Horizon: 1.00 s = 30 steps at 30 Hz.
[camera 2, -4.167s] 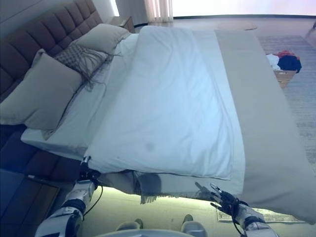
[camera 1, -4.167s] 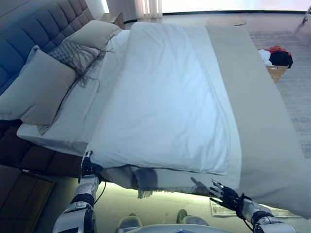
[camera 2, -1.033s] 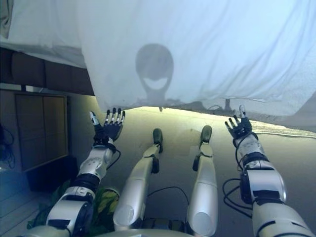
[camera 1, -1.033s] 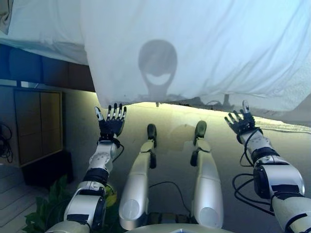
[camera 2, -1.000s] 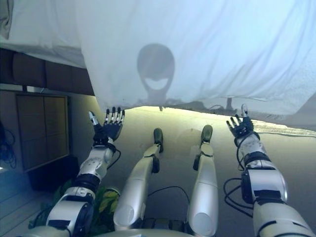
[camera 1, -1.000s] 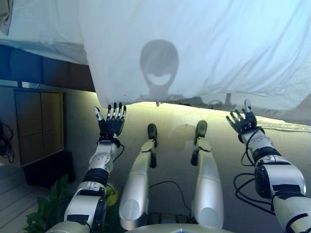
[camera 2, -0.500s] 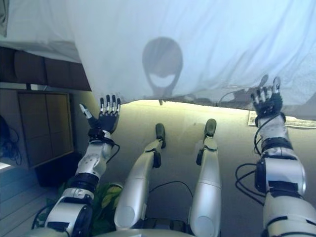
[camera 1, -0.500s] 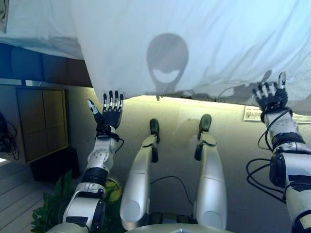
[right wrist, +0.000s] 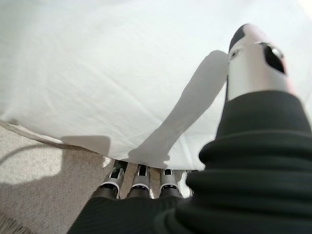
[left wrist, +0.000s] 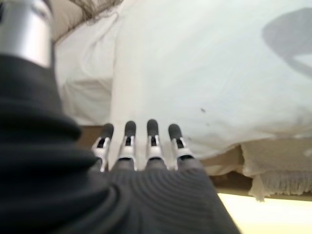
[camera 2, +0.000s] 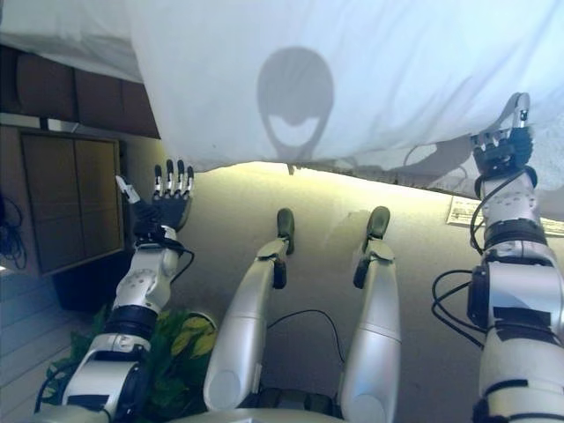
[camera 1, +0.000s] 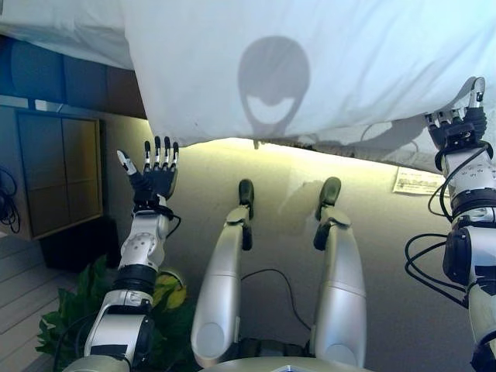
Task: Make the bed neatly
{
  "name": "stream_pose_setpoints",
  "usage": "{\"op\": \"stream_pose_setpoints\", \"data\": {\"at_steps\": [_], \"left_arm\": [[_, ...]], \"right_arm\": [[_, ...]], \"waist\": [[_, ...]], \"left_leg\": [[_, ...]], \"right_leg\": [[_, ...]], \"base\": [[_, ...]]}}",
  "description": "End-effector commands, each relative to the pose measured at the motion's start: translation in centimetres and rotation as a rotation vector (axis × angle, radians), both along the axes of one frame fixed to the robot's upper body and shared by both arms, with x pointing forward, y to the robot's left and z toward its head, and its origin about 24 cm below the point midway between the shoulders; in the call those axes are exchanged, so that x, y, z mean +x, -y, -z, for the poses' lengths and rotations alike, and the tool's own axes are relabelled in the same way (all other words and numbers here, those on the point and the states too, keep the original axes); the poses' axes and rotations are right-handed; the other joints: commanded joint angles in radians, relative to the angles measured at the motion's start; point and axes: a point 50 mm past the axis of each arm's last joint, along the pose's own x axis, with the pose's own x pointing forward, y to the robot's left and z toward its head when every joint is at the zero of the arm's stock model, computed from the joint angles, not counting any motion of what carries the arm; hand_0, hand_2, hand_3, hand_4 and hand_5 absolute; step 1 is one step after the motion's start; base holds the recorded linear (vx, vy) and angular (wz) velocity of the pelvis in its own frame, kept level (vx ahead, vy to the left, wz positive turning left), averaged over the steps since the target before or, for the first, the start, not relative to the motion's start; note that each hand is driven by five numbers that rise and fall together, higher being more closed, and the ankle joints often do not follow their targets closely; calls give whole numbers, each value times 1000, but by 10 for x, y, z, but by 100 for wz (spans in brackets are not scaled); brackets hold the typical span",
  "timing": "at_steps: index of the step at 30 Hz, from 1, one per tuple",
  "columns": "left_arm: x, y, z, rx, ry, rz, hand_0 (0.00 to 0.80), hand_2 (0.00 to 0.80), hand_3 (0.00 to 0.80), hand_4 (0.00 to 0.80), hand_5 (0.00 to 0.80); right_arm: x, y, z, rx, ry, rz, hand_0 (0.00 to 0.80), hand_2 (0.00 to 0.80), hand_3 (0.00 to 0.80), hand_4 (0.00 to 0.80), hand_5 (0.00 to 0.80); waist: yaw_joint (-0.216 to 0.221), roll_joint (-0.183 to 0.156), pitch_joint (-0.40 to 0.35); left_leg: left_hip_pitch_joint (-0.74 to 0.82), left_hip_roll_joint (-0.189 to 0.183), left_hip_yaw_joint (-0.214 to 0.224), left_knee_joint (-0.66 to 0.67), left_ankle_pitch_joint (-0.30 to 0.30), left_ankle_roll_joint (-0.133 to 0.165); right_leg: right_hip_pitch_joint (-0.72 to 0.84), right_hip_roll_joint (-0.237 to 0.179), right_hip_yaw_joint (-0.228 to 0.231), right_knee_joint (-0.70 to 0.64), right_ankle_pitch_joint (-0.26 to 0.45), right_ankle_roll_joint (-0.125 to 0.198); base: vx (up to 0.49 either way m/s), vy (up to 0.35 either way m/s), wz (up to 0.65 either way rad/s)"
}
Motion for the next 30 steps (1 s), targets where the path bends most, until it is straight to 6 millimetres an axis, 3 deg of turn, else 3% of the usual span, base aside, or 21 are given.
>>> {"op": "stream_pose_setpoints", "data": {"at_steps": [1,13,19,30], "left_arm": [[1,-22,-15,-12,61,-54,0,0,0,0,0],[3,-12,-7,-18,64,-11,0,0,0,0,0],[3,1,0,-29,50,4,0,0,0,0,0],[4,16,16,5,14,8,0,0,0,0,0]], "right_arm": [[7,-8,-43,-144,140,-53,800,800,800,800,800],[5,-12,-3,-209,-4,-79,800,800,800,800,800],[8,-26,21,-233,-59,-127,800,800,800,800,800],[0,-76,104,-246,-252,-317,800,800,800,800,800]], "waist": [[7,29,-2],[-8,24,-2],[-21,22,-2],[-63,-11,-2]], "left_leg": [[-16,-22,10,43,-15,26],[35,-21,30,23,-16,22],[91,-25,51,-19,-10,19],[220,-35,93,-143,17,19]], "right_leg": [[-1,-5,-5,59,-7,56],[49,-11,-16,7,15,60],[103,-5,-15,-58,36,66],[232,4,2,-223,102,89]], "base": [[0,0,0],[-17,49,-1],[-21,110,-6],[-2,120,-9]]}}
